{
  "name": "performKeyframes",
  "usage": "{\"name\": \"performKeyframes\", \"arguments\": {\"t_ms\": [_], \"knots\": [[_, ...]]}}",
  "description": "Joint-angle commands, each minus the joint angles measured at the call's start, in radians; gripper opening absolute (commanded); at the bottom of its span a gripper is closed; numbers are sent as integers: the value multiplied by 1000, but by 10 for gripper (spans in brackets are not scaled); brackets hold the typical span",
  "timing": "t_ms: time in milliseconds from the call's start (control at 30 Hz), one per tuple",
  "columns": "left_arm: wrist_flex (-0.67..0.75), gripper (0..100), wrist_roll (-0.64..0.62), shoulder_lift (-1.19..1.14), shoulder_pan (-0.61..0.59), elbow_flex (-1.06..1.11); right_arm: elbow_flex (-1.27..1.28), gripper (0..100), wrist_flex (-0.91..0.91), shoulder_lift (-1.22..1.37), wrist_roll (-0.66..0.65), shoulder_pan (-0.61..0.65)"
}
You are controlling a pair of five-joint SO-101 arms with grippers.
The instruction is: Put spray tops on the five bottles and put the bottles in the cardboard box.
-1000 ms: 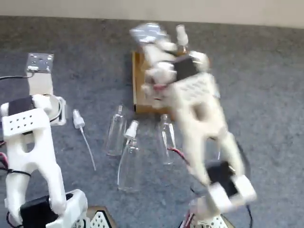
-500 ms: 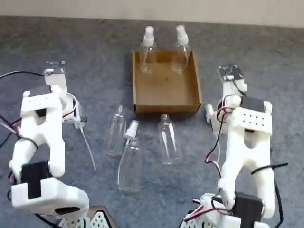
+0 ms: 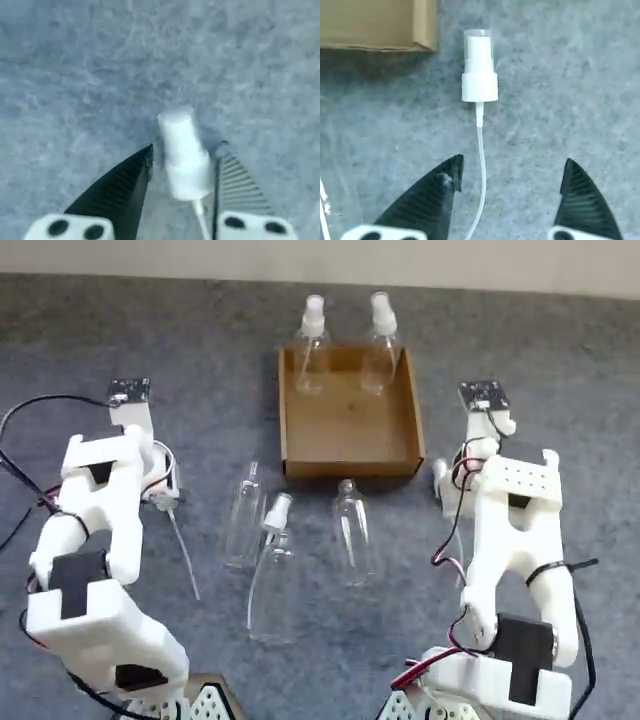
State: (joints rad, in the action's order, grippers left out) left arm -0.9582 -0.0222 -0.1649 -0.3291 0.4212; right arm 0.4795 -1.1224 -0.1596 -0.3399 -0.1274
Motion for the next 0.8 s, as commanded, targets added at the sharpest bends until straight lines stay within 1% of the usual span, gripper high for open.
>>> {"name": "performKeyframes", "arguments": {"t_ms": [0,100,200,267,333,400,500,567,667,767], "knots": [[57,125,-8,-4,24,-47,-8,255,-25,-7,9,67],[55,119,-8,-1,24,-47,-13,255,-51,-13,14,128],[55,118,-8,1,24,-45,-24,255,-68,-56,115,160],[55,99,-6,1,21,-45,-24,255,-87,-101,161,197],[54,86,8,2,18,-47,-21,255,-93,-143,190,262],[54,86,38,2,21,-42,-16,255,-90,-162,219,358],[54,88,41,2,22,-38,-15,255,-44,-163,279,504],[54,88,41,2,18,-38,-12,255,13,-162,304,579],[54,88,41,2,18,-36,16,255,53,-116,328,641],[54,88,41,2,18,-36,21,255,88,-13,339,651]]}}
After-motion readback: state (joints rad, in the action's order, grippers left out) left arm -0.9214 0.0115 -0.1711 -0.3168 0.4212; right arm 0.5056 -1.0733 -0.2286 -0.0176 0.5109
